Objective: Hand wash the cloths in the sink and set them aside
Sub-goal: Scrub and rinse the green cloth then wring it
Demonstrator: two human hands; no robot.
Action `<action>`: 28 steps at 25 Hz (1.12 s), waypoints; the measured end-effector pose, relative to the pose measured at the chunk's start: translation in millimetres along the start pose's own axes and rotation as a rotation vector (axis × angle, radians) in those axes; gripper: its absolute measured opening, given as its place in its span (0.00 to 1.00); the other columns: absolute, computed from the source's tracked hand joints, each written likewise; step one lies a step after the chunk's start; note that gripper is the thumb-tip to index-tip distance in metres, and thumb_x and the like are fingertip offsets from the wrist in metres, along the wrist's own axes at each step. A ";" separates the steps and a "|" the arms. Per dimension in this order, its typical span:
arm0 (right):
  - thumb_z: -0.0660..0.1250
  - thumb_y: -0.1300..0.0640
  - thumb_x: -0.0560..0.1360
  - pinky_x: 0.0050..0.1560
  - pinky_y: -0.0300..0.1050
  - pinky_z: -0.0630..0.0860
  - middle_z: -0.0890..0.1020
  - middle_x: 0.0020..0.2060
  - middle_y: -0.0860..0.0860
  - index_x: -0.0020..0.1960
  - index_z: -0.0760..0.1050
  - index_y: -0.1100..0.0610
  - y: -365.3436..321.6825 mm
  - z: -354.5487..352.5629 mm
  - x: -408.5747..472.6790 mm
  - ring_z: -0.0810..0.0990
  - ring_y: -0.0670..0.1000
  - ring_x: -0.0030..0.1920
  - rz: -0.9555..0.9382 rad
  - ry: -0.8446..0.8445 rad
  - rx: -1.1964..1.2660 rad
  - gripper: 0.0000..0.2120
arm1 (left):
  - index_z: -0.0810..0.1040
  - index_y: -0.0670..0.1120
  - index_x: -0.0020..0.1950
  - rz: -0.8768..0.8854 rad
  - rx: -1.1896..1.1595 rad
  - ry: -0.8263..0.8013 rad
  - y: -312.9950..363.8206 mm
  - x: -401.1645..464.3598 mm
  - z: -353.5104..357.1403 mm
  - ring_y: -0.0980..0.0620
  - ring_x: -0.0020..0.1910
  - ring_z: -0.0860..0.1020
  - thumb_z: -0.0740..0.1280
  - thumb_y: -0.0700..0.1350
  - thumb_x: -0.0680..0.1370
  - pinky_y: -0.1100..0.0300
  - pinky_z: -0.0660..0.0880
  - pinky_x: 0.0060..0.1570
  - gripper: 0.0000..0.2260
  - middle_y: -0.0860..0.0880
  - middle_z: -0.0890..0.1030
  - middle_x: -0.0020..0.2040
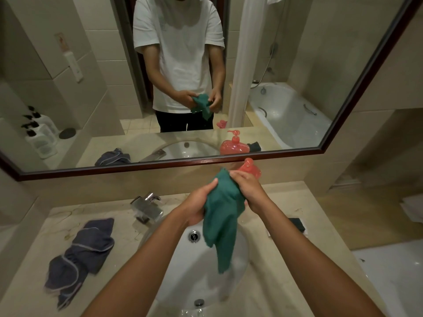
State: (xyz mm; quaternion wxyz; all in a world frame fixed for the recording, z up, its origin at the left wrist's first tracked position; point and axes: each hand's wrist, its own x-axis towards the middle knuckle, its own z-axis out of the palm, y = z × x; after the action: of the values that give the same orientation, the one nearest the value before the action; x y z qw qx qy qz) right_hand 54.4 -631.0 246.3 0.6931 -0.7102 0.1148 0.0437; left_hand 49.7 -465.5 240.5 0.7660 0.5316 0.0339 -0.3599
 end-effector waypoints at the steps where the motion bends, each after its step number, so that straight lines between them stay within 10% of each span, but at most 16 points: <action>1: 0.63 0.51 0.82 0.54 0.44 0.78 0.85 0.52 0.51 0.56 0.82 0.53 7.0 -1.3 -0.7 0.82 0.52 0.56 0.055 0.019 -0.029 0.10 | 0.79 0.42 0.66 0.000 -0.082 0.004 -2.0 1.5 -1.4 0.46 0.59 0.83 0.59 0.58 0.83 0.55 0.80 0.53 0.23 0.42 0.83 0.61; 8: 0.58 0.46 0.84 0.63 0.51 0.75 0.84 0.57 0.50 0.57 0.81 0.47 40.4 -9.7 -12.5 0.80 0.50 0.59 0.071 0.028 -0.029 0.14 | 0.73 0.39 0.72 -0.002 -0.525 0.026 -26.8 20.8 2.4 0.42 0.56 0.83 0.49 0.60 0.85 0.47 0.75 0.58 0.30 0.38 0.82 0.62; 16: 0.58 0.49 0.84 0.49 0.36 0.73 0.80 0.63 0.48 0.71 0.73 0.50 23.5 -59.9 50.9 0.79 0.48 0.60 -0.063 0.273 -0.176 0.18 | 0.73 0.40 0.71 0.067 -0.817 0.123 -32.1 87.4 19.4 0.38 0.64 0.77 0.48 0.60 0.85 0.43 0.74 0.58 0.29 0.35 0.81 0.62; 20: 0.58 0.51 0.84 0.65 0.45 0.69 0.74 0.71 0.52 0.76 0.68 0.55 14.8 -71.7 103.4 0.72 0.53 0.71 -0.026 0.238 -0.366 0.21 | 0.74 0.42 0.70 0.069 -0.813 0.155 -27.2 130.2 33.4 0.39 0.52 0.85 0.49 0.62 0.84 0.48 0.81 0.47 0.28 0.37 0.85 0.54; 28: 0.52 0.49 0.85 0.47 0.48 0.70 0.80 0.45 0.47 0.56 0.77 0.50 37.5 -79.1 155.0 0.76 0.52 0.48 -0.085 0.059 -0.766 0.15 | 0.77 0.44 0.66 0.086 -0.828 0.224 -32.4 176.6 36.7 0.41 0.47 0.86 0.51 0.64 0.83 0.48 0.81 0.45 0.28 0.39 0.86 0.51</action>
State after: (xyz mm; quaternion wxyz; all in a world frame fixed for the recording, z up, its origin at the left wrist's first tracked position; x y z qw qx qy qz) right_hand 188.6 -726.1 178.2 0.3752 -0.9228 0.0805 0.0342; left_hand 149.0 -593.0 154.0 0.9206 0.2160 0.2362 -0.2235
